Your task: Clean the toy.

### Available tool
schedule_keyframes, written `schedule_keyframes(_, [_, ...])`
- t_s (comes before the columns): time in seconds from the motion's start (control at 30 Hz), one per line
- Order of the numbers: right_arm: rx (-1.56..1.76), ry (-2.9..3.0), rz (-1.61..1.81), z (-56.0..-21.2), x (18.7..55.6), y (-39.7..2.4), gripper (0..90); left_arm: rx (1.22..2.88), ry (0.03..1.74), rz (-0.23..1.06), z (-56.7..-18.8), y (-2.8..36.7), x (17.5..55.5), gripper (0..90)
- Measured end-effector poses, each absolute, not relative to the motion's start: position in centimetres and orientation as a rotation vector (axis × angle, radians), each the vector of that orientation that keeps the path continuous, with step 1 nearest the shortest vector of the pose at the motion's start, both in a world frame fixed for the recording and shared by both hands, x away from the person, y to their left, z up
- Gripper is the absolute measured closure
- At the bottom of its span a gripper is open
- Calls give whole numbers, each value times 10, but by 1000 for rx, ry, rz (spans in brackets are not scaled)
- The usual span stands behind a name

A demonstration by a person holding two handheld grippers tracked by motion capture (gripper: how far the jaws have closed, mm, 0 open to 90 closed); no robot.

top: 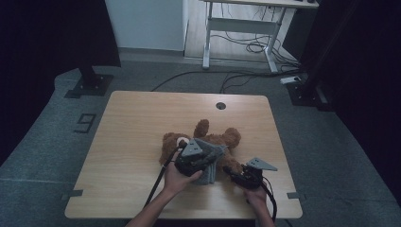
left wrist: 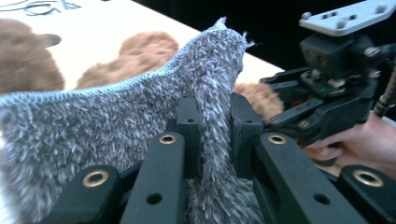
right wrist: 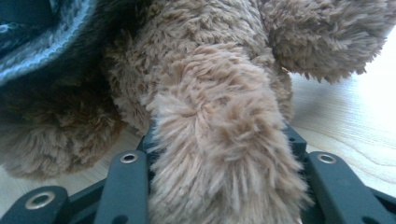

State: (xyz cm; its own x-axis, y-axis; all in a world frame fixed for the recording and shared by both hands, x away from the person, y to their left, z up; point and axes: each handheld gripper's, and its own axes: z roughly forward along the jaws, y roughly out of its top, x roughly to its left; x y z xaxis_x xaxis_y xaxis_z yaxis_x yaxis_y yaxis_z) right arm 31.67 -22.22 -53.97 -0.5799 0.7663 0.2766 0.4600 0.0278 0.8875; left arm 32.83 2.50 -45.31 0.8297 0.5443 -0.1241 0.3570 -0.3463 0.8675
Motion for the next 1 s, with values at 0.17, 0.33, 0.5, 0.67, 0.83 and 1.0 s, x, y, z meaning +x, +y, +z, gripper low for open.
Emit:
schedule_keyframes(0.17, [1256, 2042, 1576, -540, 318, -223, 535, 2008, 642, 212, -460, -1, 327, 776])
schedule_keyframes(0.33, [1250, 2053, 1576, -540, 318, -224, 548, 2036, 667, 187, -482, -11, 332, 776])
schedule_keyframes(0.5, [1245, 2089, 1565, -543, 320, -225, 558, 2023, 682, 176, -492, -4, 331, 779])
schedule_keyframes(0.67, [1242, 2090, 1566, -542, 319, -226, 570, 2019, 696, 223, -495, 7, 324, 779])
schedule_keyframes(0.83, [1229, 2098, 1573, -542, 319, -228, 572, 2010, 712, 238, -495, 25, 320, 777])
schedule_keyframes(1.0, [1230, 2101, 1578, -542, 319, -229, 571, 1992, 749, 266, -492, 50, 319, 774])
